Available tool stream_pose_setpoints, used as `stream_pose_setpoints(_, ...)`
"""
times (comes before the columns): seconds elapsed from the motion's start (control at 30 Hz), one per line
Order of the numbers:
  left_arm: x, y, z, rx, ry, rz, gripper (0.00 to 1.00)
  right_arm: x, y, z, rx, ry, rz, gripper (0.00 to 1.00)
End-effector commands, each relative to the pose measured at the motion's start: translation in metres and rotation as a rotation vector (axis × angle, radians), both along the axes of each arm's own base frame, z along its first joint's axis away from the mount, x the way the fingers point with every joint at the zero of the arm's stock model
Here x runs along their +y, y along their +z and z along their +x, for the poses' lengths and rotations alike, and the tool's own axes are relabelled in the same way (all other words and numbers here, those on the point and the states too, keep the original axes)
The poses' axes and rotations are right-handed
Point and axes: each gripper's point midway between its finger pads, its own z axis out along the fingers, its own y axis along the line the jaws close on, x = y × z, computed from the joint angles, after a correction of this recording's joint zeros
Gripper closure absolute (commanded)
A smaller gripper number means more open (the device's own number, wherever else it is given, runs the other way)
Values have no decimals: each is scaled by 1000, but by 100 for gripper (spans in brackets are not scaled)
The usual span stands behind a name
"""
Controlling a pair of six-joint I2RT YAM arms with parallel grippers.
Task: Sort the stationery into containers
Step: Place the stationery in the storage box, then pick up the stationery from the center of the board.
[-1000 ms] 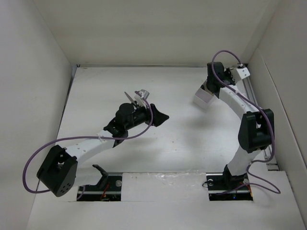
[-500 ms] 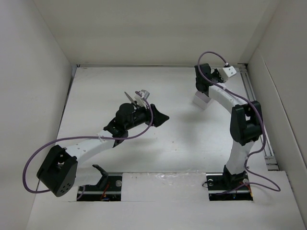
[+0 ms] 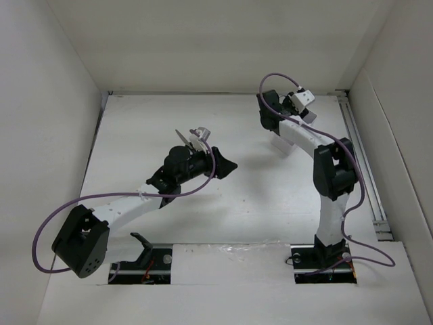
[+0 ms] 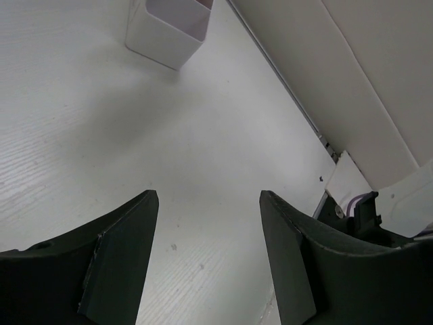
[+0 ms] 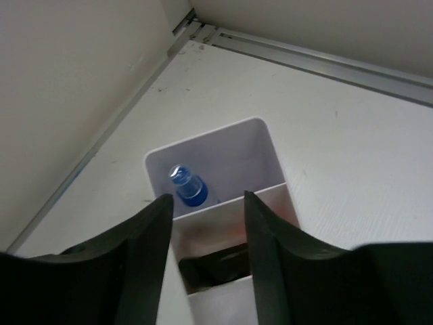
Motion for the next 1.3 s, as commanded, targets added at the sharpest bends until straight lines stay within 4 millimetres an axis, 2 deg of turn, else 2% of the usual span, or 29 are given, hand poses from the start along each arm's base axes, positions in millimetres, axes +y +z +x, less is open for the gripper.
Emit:
stream_pose_setpoints(0.0, 2, 8, 9, -12, 55, -1, 42, 15, 28, 3, -62, 15, 10, 44)
stream_pose_setpoints(0.03, 7, -5, 14, 18, 95, 35, 42, 15, 35, 2, -76, 22, 22, 36)
stream_pose_setpoints(0.07, 9, -4, 17, 20, 114, 42, 43, 24, 36, 4, -75, 61, 51, 32)
stream_pose_setpoints(0.1, 11, -6, 19, 25, 130, 50, 43, 25, 48, 1, -90, 78, 72, 30)
stream_pose_setpoints(0.2, 24, -5, 29, 26, 229, 66, 46, 40, 52, -13, -111, 138, 163, 30)
stream_pose_setpoints(0.23, 34, -8, 36, 27, 296, 87, 47, 46, 55, -25, -125, 178, 211, 32)
stream_pose_setpoints(0.27, 38, -11, 38, 39, 327, 97, 47, 43, 57, -33, -134, 179, 215, 35)
stream_pose_setpoints(0.3, 42, -11, 42, 40, 356, 107, 47, 50, 54, -37, -131, 234, 267, 42)
stream_pose_setpoints(0.33, 47, -15, 44, 55, 389, 117, 49, 57, 38, -47, -116, 274, 291, 51)
stream_pose_setpoints(0.37, 53, -13, 50, 54, 422, 123, 49, 63, 54, -58, -157, 326, 338, 71)
stream_pose_setpoints(0.4, 64, -26, 57, 86, 482, 158, 51, 77, 49, -63, -136, 412, 394, 81)
stream_pose_setpoints(0.43, 69, -27, 62, 106, 516, 159, 54, 85, 32, -73, -113, 471, 417, 89)
stream_pose_setpoints(0.47, 74, -29, 67, 120, 545, 164, 69, 93, 42, -83, -136, 535, 445, 94)
stream_pose_setpoints(0.5, 85, -40, 71, 142, 609, 209, 74, 99, 39, -88, -136, 575, 474, 100)
stream_pose_setpoints(0.53, 89, -44, 74, 154, 639, 226, 76, 114, 32, -96, -106, 653, 509, 100)
stream_pose_setpoints(0.6, 99, -45, 78, 165, 702, 255, 77, 120, 21, -109, -74, 691, 527, 100)
stream_pose_setpoints(0.63, 108, -53, 83, 176, 765, 283, 77, 123, 15, -111, -55, 709, 539, 100)
stream_pose_setpoints(0.67, 112, -49, 88, 168, 796, 291, 76, 128, 16, -114, -60, 724, 542, 100)
stream_pose_setpoints(0.7, 115, -48, 91, 184, 835, 284, 75, 134, 9, -119, -43, 738, 552, 100)
stream_pose_setpoints(0.77, 128, -64, 94, 218, 913, 354, 71, 143, 5, -123, -29, 773, 570, 100)
stream_pose_setpoints(0.83, 131, -62, 101, 251, 988, 333, 68, 153, -1, -122, -25, 796, 589, 100)
stream_pose_setpoints(0.87, 138, -76, 100, 276, 1029, 388, 66, 159, -3, -126, -18, 815, 595, 100)
stream_pose_setpoints(0.93, 132, -75, 108, 295, 1040, 376, 58, 165, -15, -127, 9, 822, 591, 100)
stream_pose_setpoints(1.0, 133, -92, 110, 336, 1068, 419, 50, 172, -21, -129, 30, 838, 596, 100)
stream_pose_setpoints(1.03, 134, -86, 118, 343, 1096, 407, 44, 173, -21, -129, 33, 845, 601, 100)
stream_pose_setpoints(1.07, 135, -100, 117, 371, 1100, 452, 42, 174, -23, -131, 45, 849, 604, 100)
stream_pose_setpoints(1.17, 148, -104, 130, 397, 1143, 450, 42, 182, -14, -135, 27, 887, 625, 99)
stream_pose_setpoints(1.2, 148, -110, 132, 414, 1135, 448, 42, 181, -14, -135, 32, 891, 616, 92)
stream_pose_setpoints(1.27, 160, -117, 136, 442, 1161, 437, 42, 183, -14, -135, 35, 898, 621, 86)
